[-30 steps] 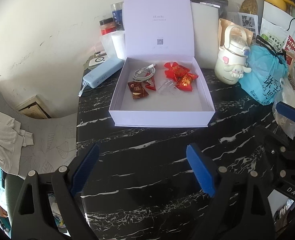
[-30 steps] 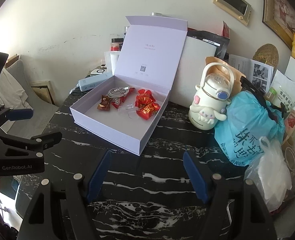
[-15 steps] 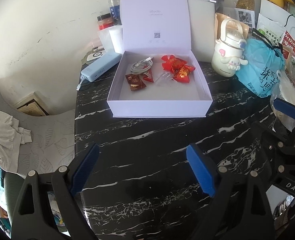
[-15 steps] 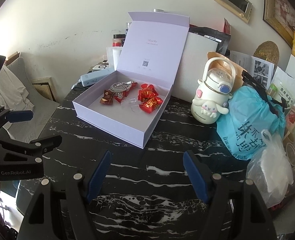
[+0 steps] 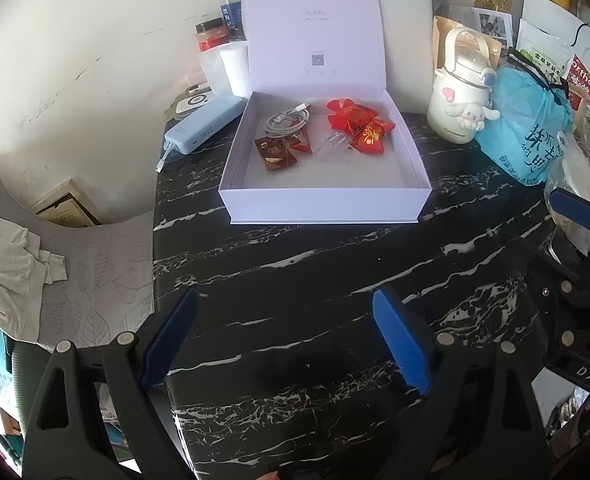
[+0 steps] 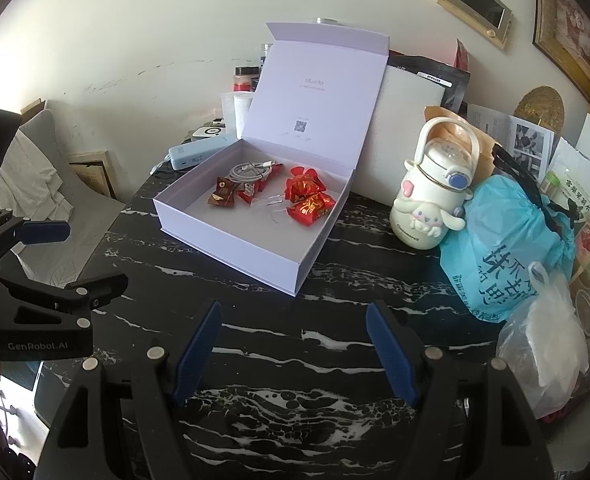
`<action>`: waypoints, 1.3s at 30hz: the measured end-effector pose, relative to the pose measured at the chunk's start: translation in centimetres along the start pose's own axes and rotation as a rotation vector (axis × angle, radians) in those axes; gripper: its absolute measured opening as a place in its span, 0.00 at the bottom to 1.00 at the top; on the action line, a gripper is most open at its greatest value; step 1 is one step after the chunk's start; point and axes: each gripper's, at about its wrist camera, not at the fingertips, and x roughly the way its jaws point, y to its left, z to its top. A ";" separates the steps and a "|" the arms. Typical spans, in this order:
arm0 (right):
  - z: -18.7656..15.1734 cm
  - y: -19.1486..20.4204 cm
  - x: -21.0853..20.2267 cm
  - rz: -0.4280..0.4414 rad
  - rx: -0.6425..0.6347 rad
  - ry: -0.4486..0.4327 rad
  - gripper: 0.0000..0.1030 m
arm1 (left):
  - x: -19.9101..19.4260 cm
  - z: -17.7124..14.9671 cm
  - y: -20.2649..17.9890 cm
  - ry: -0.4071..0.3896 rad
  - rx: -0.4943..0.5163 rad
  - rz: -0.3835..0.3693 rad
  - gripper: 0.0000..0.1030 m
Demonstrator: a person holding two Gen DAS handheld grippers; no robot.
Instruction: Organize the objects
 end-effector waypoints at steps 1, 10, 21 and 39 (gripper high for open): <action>0.0 0.0 0.0 0.001 0.001 0.001 0.73 | 0.0 0.0 -0.1 0.000 0.002 -0.001 0.86; -0.1 -0.2 -0.1 -0.006 0.008 0.003 0.73 | -0.2 0.1 0.0 -0.003 0.001 -0.004 0.86; -0.2 -0.3 -0.3 -0.010 0.008 0.002 0.73 | -0.2 0.1 -0.2 -0.004 0.001 -0.005 0.86; -0.4 -1.0 -0.5 -0.015 0.013 0.005 0.73 | -0.4 0.0 -1.0 -0.002 0.018 -0.001 0.86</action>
